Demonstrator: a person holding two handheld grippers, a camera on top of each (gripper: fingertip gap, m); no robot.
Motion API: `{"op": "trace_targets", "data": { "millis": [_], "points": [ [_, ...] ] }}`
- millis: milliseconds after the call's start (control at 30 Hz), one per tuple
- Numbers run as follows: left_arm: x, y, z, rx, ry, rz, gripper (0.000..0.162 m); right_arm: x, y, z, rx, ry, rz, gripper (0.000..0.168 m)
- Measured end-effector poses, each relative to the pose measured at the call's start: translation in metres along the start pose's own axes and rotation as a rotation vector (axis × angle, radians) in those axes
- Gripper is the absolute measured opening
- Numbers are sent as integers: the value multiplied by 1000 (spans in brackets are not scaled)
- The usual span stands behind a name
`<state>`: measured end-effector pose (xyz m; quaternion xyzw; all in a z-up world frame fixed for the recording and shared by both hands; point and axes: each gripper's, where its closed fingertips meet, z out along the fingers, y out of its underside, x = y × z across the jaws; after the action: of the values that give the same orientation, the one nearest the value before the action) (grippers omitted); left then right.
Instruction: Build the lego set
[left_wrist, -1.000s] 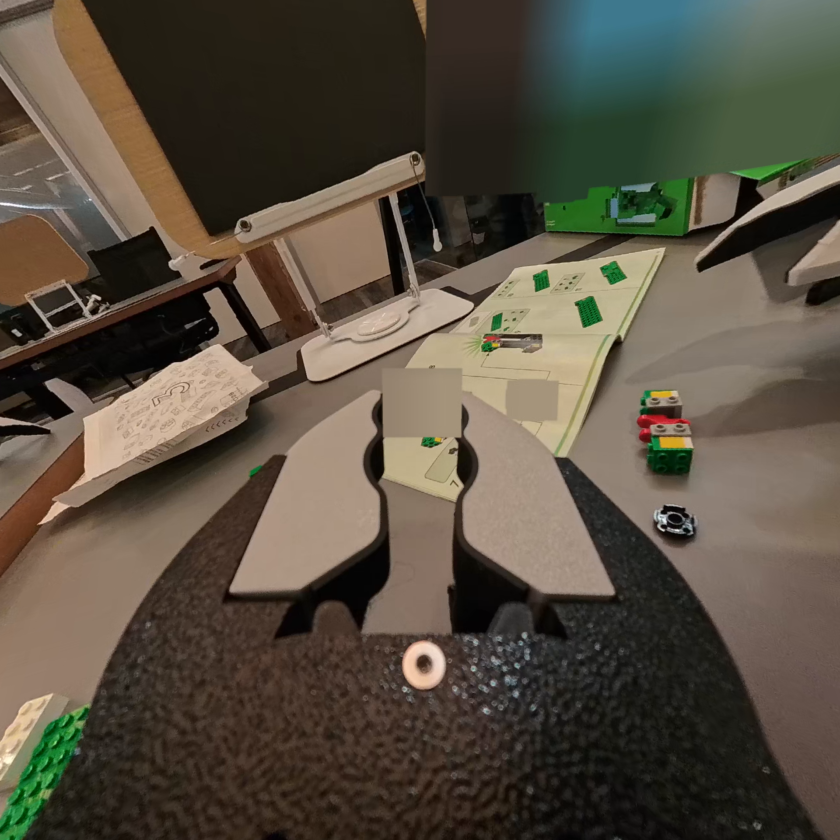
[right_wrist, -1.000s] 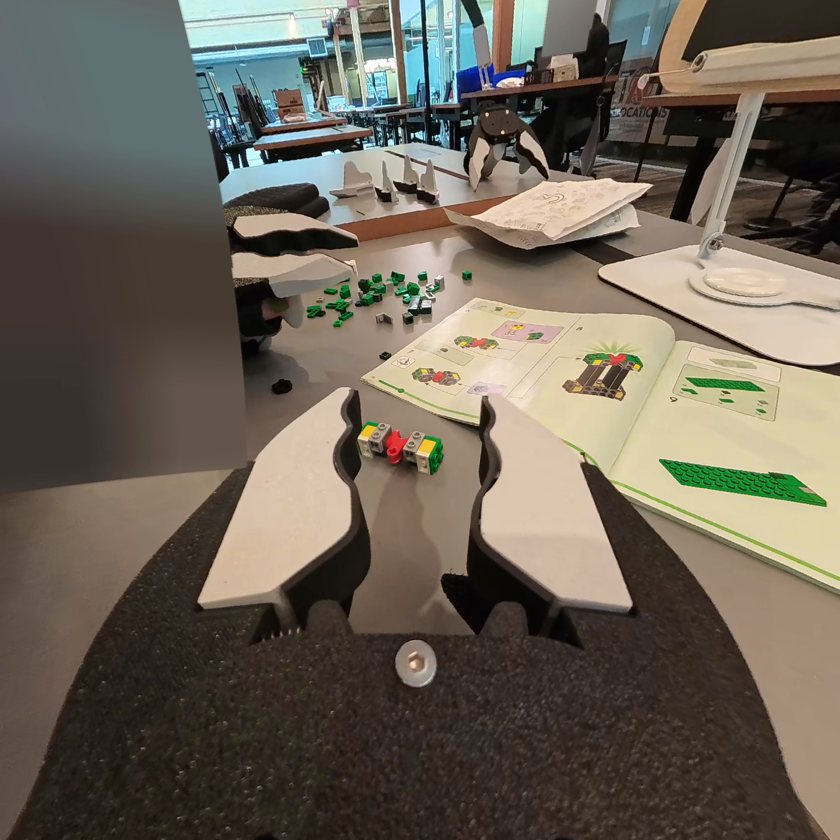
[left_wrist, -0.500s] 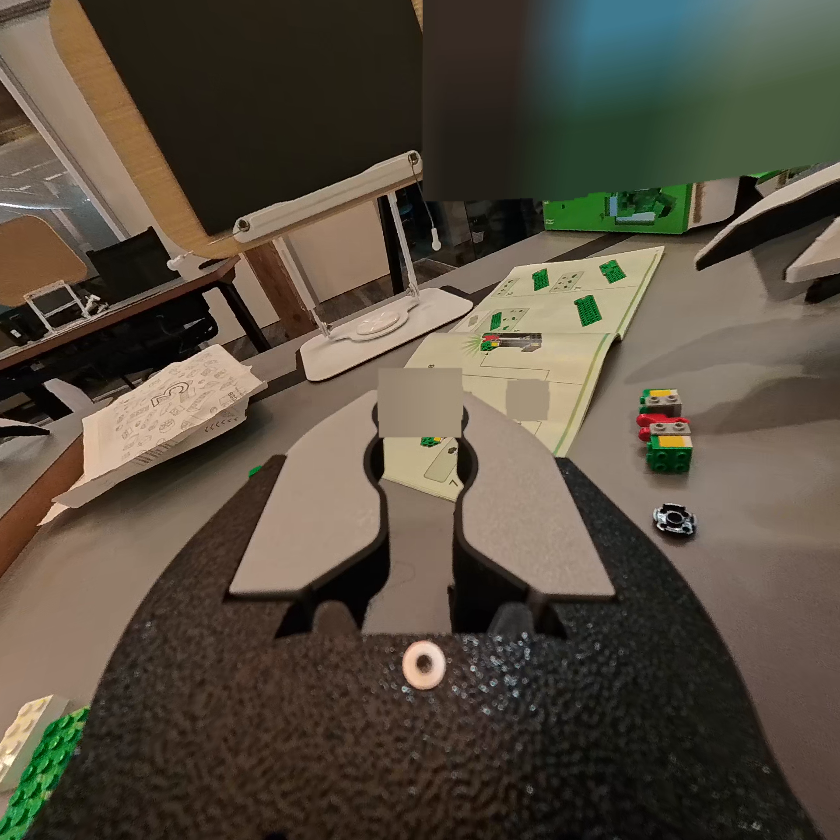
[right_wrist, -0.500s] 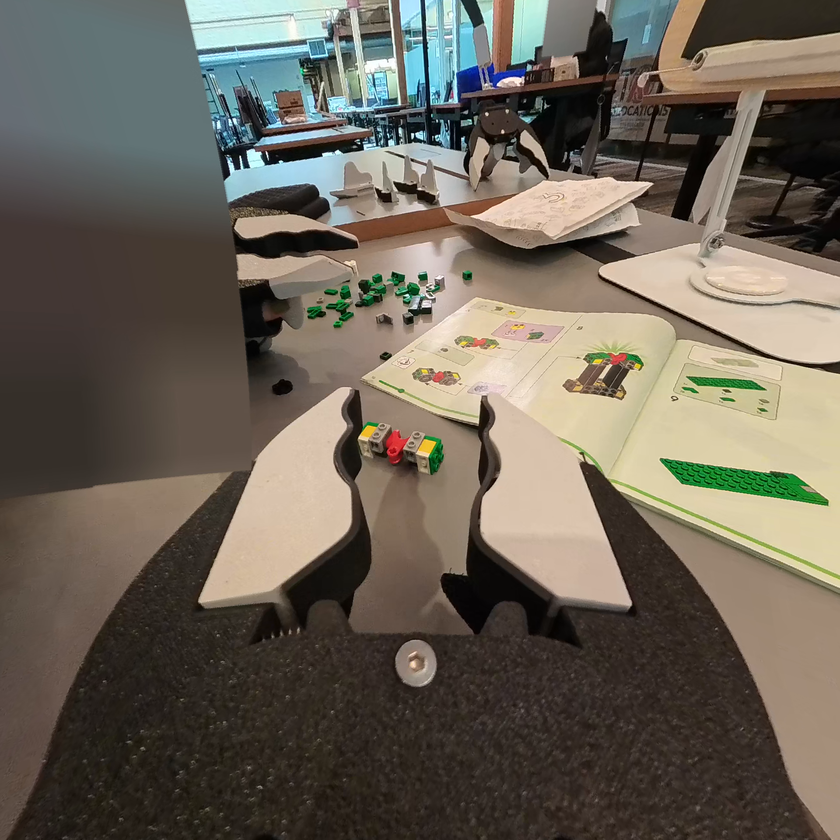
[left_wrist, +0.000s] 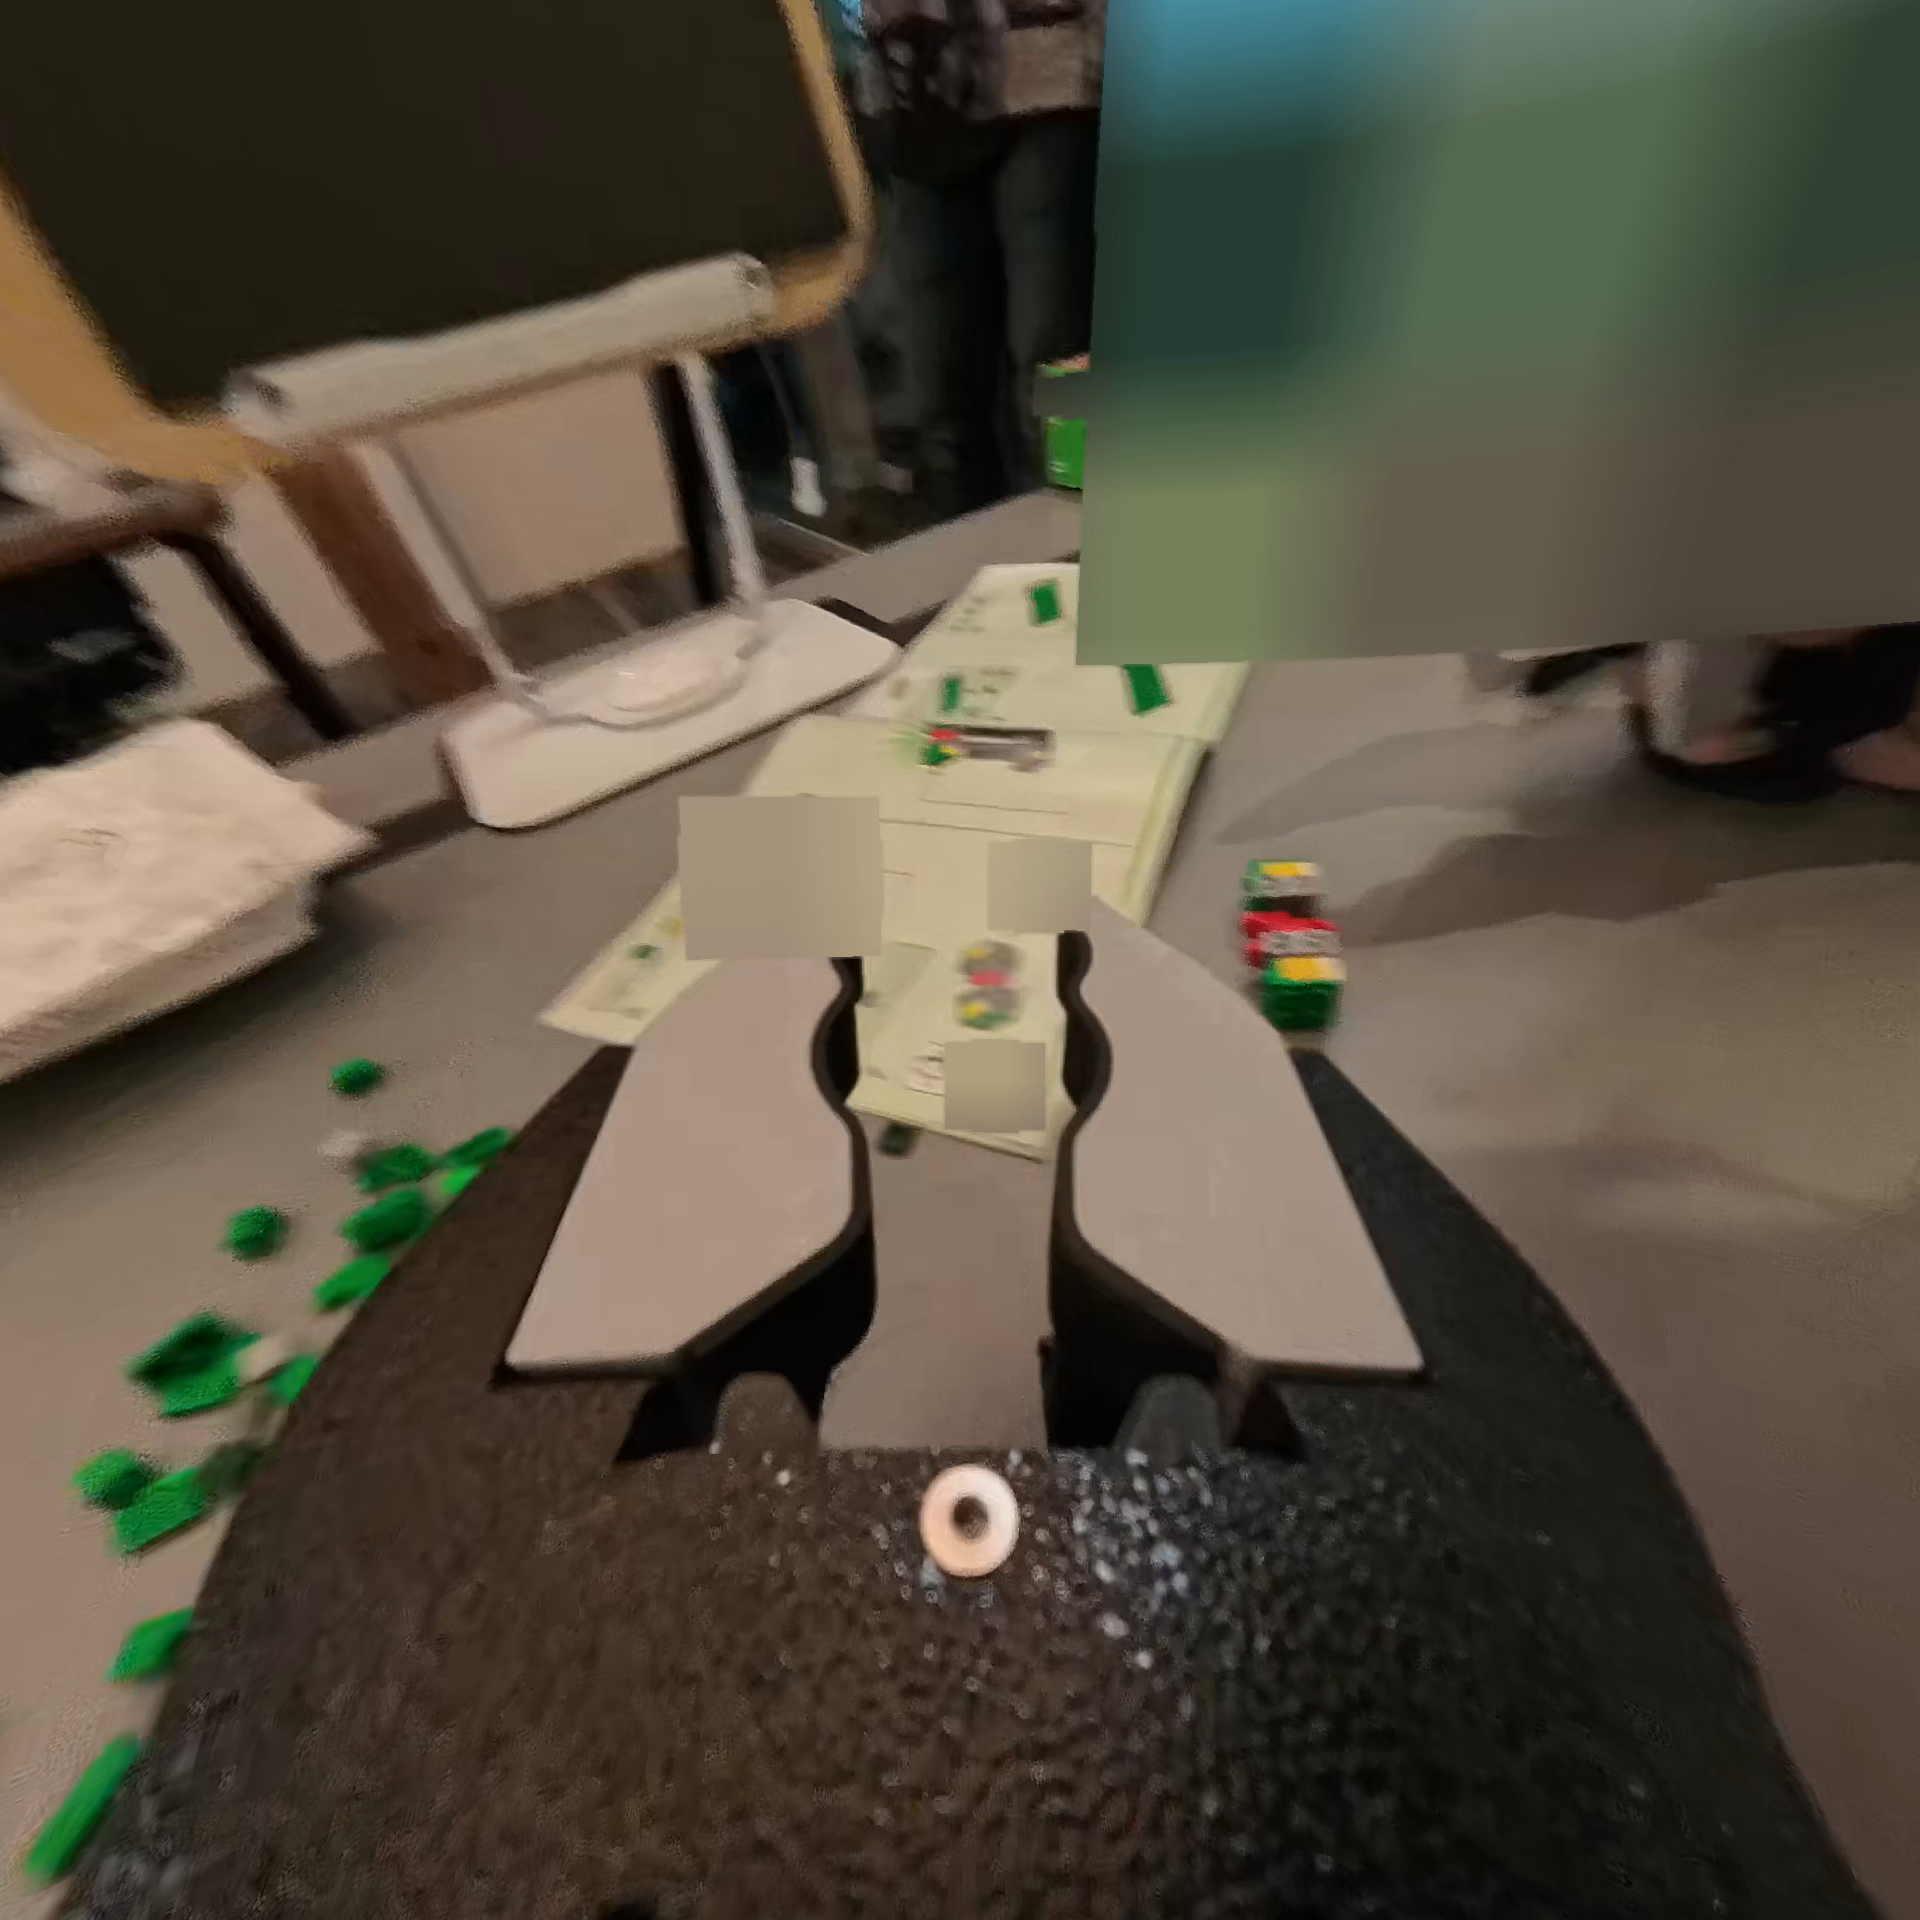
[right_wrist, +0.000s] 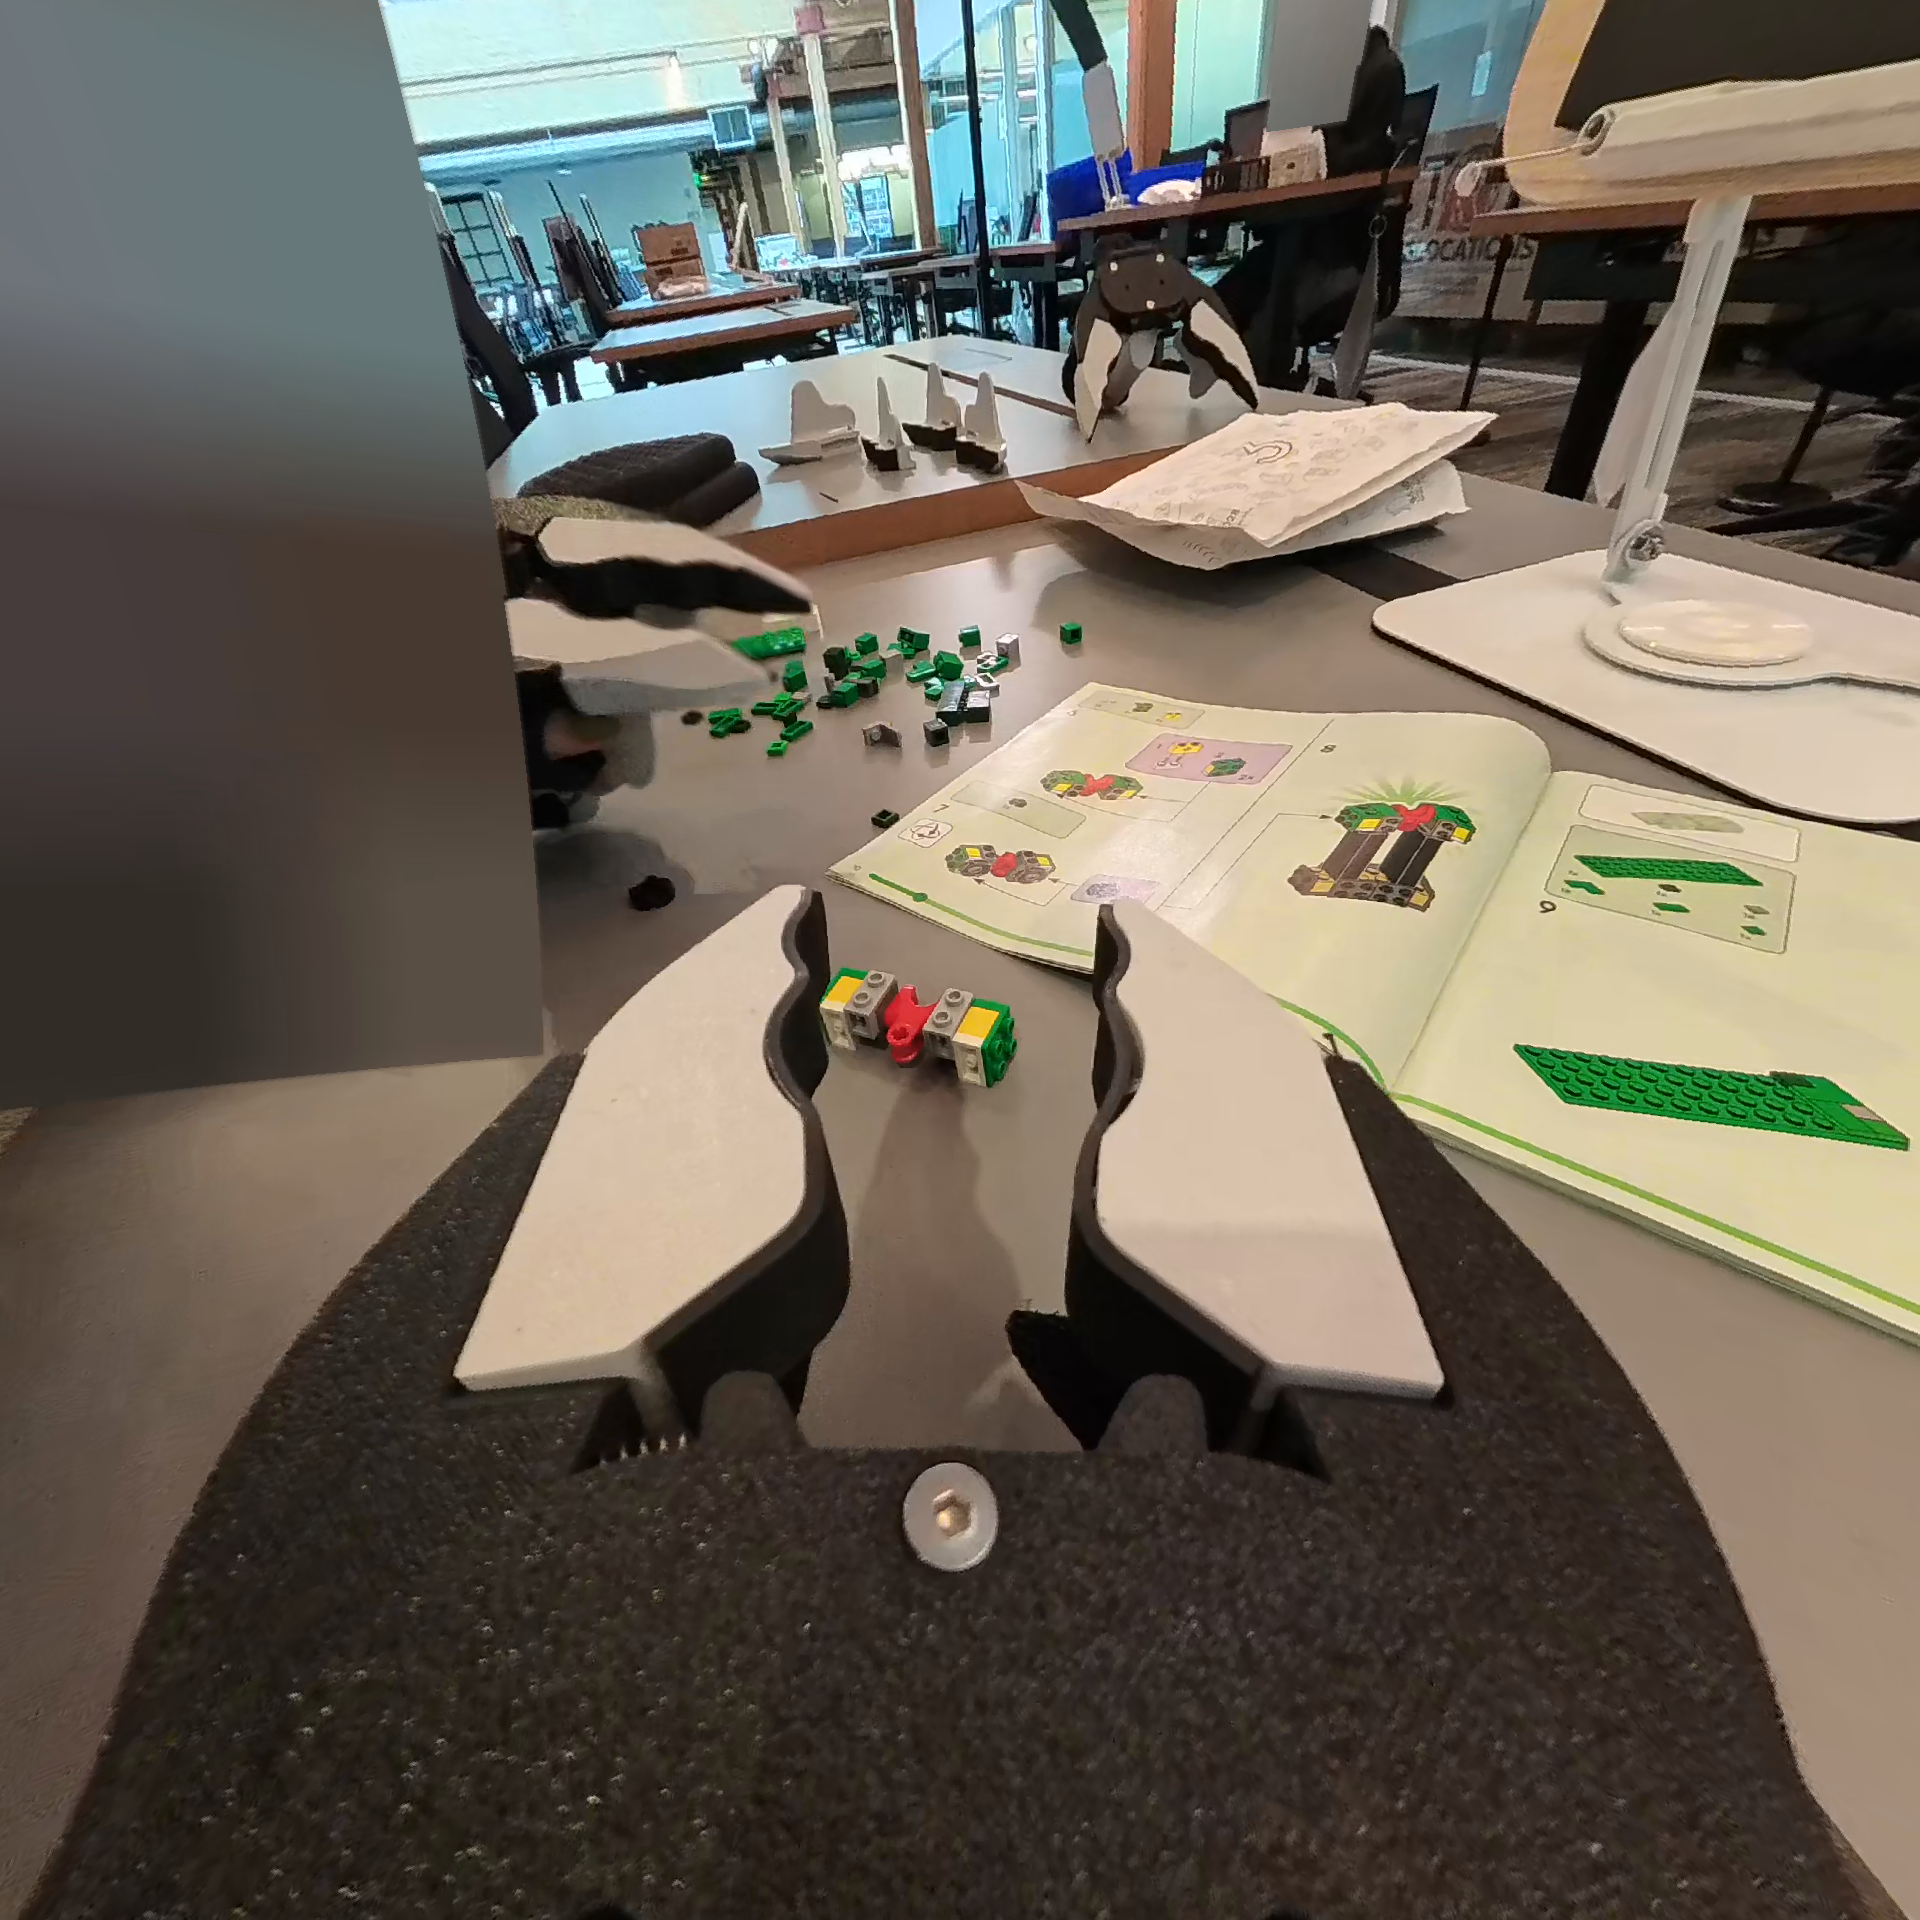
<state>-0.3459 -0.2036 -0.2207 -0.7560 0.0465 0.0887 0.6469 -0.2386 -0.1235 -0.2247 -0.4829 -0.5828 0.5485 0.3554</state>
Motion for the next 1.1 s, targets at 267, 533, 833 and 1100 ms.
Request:
{"op": "trace_targets", "data": {
  "millis": [267,533,833,1100],
  "points": [
    [72,46,-1,-442,350,6,24,-1,-5,-5,47,-30,29,49],
    [90,63,5,-559,418,-29,31,0,-6,-6,62,-35,37,49],
    [90,63,8,-569,448,10,16,0,-8,-7,75,-45,51,49],
    [85,5,16,-245,377,-200,15,-11,-12,-3,85,-46,-58,51]
  ]
}}
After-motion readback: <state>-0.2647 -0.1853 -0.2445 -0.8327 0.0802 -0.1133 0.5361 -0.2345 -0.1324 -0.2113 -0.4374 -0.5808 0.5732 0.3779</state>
